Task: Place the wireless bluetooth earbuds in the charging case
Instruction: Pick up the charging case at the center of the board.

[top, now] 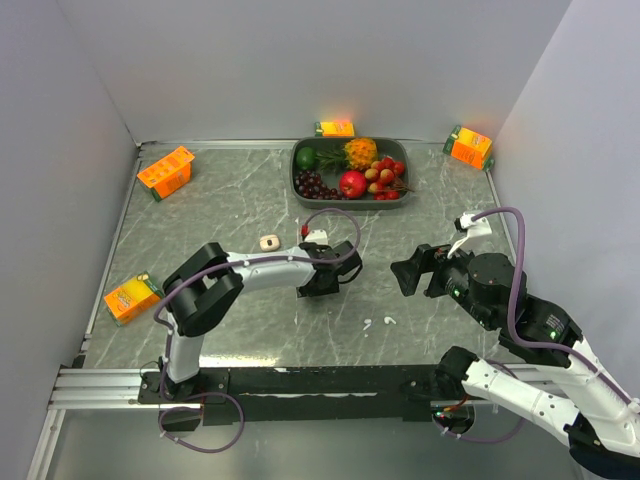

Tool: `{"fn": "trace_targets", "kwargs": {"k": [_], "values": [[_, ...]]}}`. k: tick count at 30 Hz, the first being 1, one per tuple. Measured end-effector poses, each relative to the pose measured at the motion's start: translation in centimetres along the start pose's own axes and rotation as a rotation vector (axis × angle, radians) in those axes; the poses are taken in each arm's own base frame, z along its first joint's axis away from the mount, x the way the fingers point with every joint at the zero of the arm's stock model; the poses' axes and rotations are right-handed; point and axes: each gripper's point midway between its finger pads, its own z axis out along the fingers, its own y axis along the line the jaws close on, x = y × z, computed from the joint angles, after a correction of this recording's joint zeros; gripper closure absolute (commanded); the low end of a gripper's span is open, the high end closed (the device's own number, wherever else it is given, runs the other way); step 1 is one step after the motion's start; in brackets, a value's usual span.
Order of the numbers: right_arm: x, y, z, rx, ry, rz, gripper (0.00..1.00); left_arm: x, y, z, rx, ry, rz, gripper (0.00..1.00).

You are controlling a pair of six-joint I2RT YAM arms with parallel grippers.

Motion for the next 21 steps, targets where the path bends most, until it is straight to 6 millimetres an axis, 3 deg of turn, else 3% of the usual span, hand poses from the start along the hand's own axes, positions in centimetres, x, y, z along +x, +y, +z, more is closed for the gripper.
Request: {"fn": "trace_targets", "kwargs": {"k": [8, 14, 17, 21], "values": [[-0.1, 0.0, 0.0, 0.002, -0.001, 0.003, 0.05, 0.4, 0.2, -0.6, 0.033, -0.035, 0.017, 0.99], [-1.5, -0.7, -0.5, 0.058, -0.029, 0.012, 0.05, 3.2, 0.4, -3.5, 0.133, -0.092, 0.153, 0.98], [-2.9, -0.8, -0.8, 0.082, -0.062, 0.029, 0.05, 4.0, -0.3, -6.9, 0.315, -0.139, 0.213, 0.91], [-3.1, -0.4, -0.5, 0.078, -0.050, 0.025, 0.05, 3.1, -0.8, -12.6, 0.676, -0.255, 0.216, 0.89]]}}
